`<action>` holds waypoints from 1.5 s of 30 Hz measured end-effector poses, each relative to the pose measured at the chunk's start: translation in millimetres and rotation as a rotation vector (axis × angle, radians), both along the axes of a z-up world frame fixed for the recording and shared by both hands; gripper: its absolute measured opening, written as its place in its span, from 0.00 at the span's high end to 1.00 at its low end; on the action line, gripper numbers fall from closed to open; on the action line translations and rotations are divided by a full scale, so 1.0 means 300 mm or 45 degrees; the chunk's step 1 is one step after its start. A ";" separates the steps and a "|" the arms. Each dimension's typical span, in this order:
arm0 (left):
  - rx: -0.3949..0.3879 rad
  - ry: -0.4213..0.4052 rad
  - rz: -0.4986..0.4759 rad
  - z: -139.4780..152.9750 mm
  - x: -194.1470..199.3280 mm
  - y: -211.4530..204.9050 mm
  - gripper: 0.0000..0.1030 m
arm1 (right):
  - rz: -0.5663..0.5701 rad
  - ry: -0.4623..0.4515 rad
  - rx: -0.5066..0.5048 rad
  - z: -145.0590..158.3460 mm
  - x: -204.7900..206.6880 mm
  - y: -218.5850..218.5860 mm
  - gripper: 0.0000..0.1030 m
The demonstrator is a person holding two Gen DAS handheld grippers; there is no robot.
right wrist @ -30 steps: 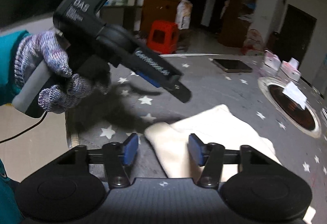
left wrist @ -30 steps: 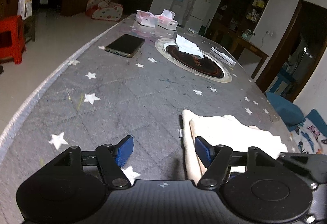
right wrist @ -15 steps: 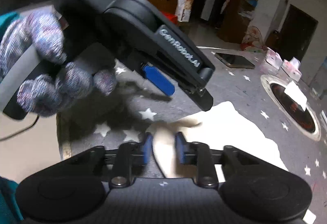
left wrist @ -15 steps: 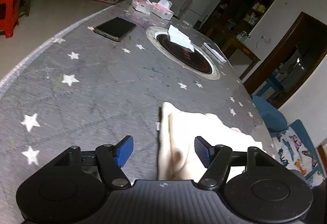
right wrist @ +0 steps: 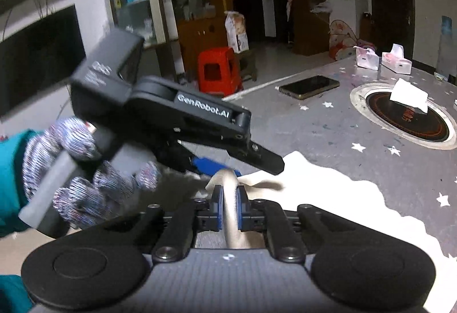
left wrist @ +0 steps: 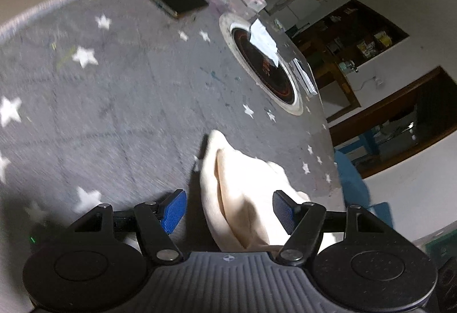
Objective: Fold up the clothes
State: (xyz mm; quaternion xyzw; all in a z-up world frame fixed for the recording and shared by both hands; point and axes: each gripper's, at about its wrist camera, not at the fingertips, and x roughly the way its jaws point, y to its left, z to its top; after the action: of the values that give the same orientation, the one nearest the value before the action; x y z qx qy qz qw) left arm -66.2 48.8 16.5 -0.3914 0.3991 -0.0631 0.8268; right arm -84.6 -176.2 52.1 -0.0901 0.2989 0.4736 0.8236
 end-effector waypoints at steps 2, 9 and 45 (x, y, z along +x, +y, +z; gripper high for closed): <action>-0.064 0.016 -0.012 -0.016 0.011 -0.009 0.32 | -0.003 -0.001 0.018 0.006 -0.002 -0.012 0.93; -0.138 0.045 -0.047 -0.060 0.032 -0.029 0.79 | 0.006 0.014 0.053 -0.004 -0.023 -0.030 0.93; 0.050 0.008 -0.118 -0.047 0.025 -0.071 0.83 | -0.782 0.153 0.099 -0.136 0.121 -0.625 0.59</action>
State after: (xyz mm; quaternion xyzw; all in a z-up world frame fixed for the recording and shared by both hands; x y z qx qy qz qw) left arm -58.8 27.3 2.6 -0.3563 0.4207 -0.0923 0.8292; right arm -48.4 -363.8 11.3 0.0643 0.3420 0.2183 0.9117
